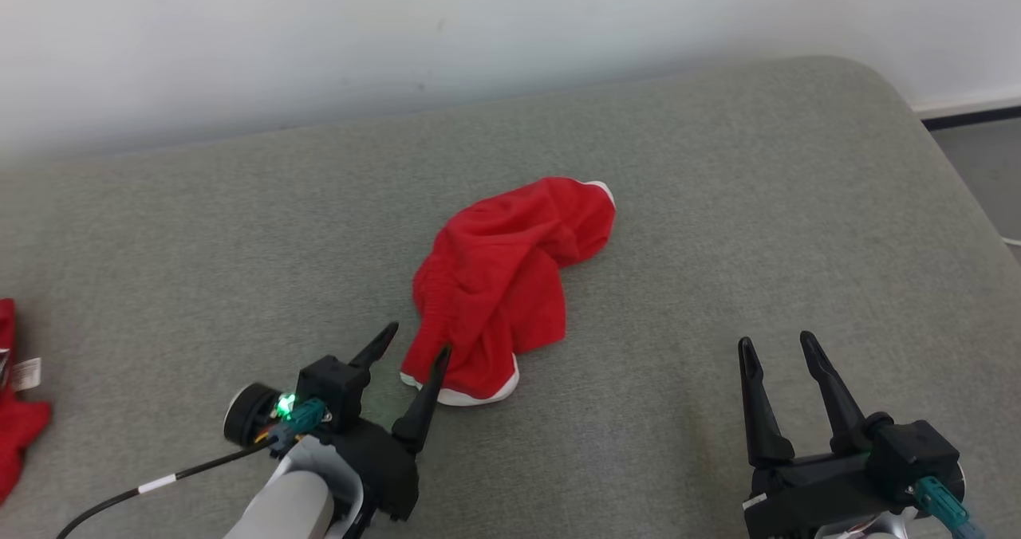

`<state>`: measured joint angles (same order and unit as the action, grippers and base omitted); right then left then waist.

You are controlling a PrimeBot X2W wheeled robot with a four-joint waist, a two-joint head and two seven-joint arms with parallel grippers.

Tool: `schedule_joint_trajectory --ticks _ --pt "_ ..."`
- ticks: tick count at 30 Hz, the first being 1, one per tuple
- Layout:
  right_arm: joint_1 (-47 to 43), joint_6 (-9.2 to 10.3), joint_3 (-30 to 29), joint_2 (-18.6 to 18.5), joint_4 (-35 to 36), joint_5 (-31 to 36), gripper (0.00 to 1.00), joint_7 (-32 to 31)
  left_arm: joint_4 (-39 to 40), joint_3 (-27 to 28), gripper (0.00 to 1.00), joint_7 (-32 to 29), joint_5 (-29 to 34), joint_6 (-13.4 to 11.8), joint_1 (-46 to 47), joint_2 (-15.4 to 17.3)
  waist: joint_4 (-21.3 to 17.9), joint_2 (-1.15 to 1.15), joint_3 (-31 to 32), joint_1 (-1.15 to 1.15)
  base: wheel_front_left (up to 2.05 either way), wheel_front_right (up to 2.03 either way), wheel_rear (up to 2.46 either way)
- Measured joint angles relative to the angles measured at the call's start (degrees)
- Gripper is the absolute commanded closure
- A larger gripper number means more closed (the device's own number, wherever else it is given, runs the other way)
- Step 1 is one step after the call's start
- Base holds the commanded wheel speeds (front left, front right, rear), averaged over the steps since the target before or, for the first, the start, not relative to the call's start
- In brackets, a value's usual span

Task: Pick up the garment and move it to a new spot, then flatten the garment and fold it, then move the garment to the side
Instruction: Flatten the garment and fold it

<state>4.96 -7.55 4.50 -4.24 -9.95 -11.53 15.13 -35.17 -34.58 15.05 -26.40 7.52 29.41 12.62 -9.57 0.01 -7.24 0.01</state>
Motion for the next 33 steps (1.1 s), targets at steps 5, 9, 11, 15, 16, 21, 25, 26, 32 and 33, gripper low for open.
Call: schedule_joint_trajectory --ticks 5,9,11,15,16,21,25,26,32,33 --pt "0.9 0.0 0.1 0.3 0.1 0.0 0.0 0.0 -5.3 -2.9 0.0 0.0 -2.5 0.0 0.3 0.8 -2.0 0.0 -1.2 0.0 0.0 0.0 0.0" --pt "0.9 0.0 0.0 0.4 0.3 -0.1 0.0 0.0 -8.1 -4.2 0.0 0.0 -4.8 0.0 1.9 0.5 -2.9 0.0 -2.1 0.0 0.0 0.0 0.0" --pt "0.9 0.0 -0.2 0.4 0.5 0.0 0.0 0.0 -8.5 -4.4 0.87 0.0 -5.4 0.0 2.4 0.3 -3.2 0.0 -2.4 0.0 0.0 0.0 0.0" --pt "0.9 0.0 -1.2 0.5 0.9 0.1 0.0 0.0 -7.4 -2.6 1.0 0.0 -5.9 0.0 3.6 0.2 -2.8 0.0 -2.6 0.0 0.0 0.0 0.0" --pt "0.8 0.0 -1.4 0.5 0.9 0.1 0.0 0.0 -6.8 -1.9 1.0 0.0 -5.9 0.0 3.7 0.4 -2.6 0.0 -2.5 0.0 0.0 0.0 0.0" --pt "0.5 0.0 -1.5 0.7 0.8 0.1 0.0 0.0 -3.0 3.2 1.0 0.0 -4.4 0.0 4.8 3.4 -1.0 0.0 -1.7 -0.01 0.0 0.0 0.0" --pt "-0.4 0.0 -1.3 0.8 0.4 0.0 0.0 0.0 1.2 6.7 1.0 0.0 -1.9 0.0 7.0 7.0 0.5 0.0 -0.6 -0.01 0.0 0.0 0.0" --pt "-0.5 0.0 -1.3 0.9 0.3 0.0 0.0 0.0 2.3 7.4 1.0 0.0 -1.5 -0.1 7.7 8.1 0.8 0.0 -0.2 -0.01 0.0 0.0 0.0" --pt "-1.2 0.0 -1.3 1.0 0.0 -0.1 0.0 0.0 7.7 9.7 1.0 -0.5 0.4 -1.0 12.1 13.8 2.1 0.0 1.9 -0.01 0.0 0.0 0.0" --pt "-1.5 0.0 -1.3 1.1 -0.1 -0.1 0.0 0.0 8.9 9.9 1.0 -1.3 0.8 -1.0 13.0 14.9 2.3 0.0 2.3 -0.01 0.0 0.0 0.0"
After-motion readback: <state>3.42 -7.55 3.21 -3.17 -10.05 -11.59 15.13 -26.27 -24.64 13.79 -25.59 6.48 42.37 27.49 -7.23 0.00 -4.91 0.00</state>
